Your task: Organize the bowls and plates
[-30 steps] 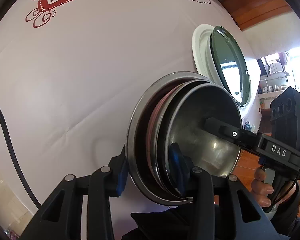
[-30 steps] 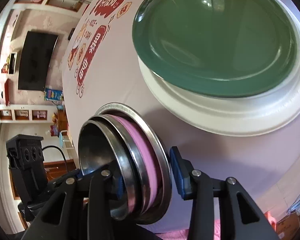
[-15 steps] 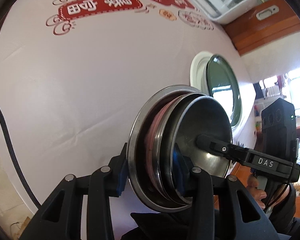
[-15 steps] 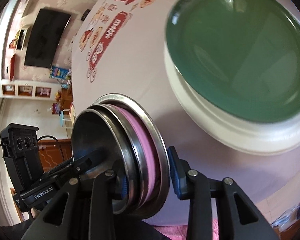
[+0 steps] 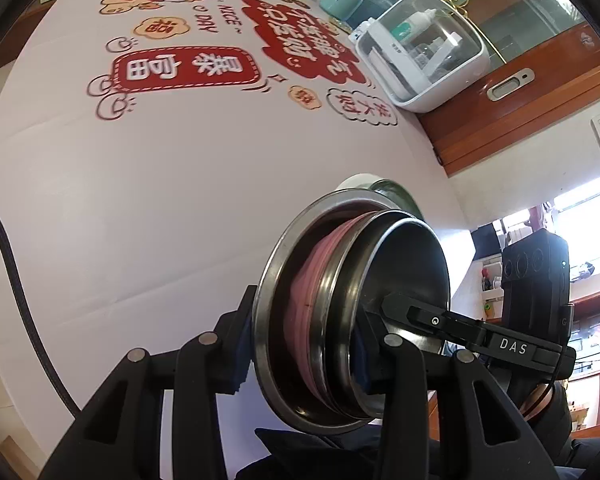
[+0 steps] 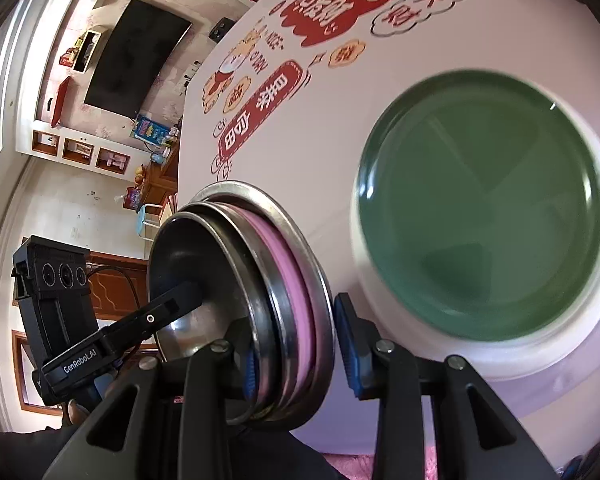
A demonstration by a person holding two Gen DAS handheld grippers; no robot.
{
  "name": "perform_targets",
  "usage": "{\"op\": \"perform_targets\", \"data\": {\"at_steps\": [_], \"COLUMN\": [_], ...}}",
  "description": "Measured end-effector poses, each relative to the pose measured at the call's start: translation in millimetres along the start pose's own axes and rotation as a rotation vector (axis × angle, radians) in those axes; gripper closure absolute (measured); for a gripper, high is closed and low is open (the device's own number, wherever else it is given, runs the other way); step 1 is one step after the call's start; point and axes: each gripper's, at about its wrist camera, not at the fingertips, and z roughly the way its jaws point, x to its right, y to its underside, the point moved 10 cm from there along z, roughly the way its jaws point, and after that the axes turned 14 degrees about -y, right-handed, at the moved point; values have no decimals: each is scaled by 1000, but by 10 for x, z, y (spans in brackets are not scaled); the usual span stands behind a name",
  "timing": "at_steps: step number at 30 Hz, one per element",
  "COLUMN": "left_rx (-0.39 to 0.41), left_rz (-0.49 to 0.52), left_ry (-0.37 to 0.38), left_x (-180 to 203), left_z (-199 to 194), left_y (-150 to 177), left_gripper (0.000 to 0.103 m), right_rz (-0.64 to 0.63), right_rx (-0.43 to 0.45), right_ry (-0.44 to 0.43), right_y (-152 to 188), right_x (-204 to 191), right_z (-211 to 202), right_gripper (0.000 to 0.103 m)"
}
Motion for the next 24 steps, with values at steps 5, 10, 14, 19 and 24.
{"op": "perform_targets", "data": {"at_steps": [5,10,14,19,24], "left_rx": [11,2,-4,-27,-47], "left_rz": [-1,-12,-14,-15,-27], "left_ry": [13,29,42,48,49], "left_x": [237,477,696,961,1160], "left_z": [58,183,289,470,635], "left_y": [-58,-119,-167,-205,-259], "left_gripper": [65,65,65,65,65], "right_rz": [-10,-13,-9,2,-6], "right_rx": [7,-1,-8,-17,-49], "right_ry": [6,25,47,68,102], "right_y": [-126,-230,-318,-417,-518], "right_x": [119,286,455,661,853], "right_z": [-214,-405,-577,-760,-879], "right_gripper": [70,70,70,70,70]}}
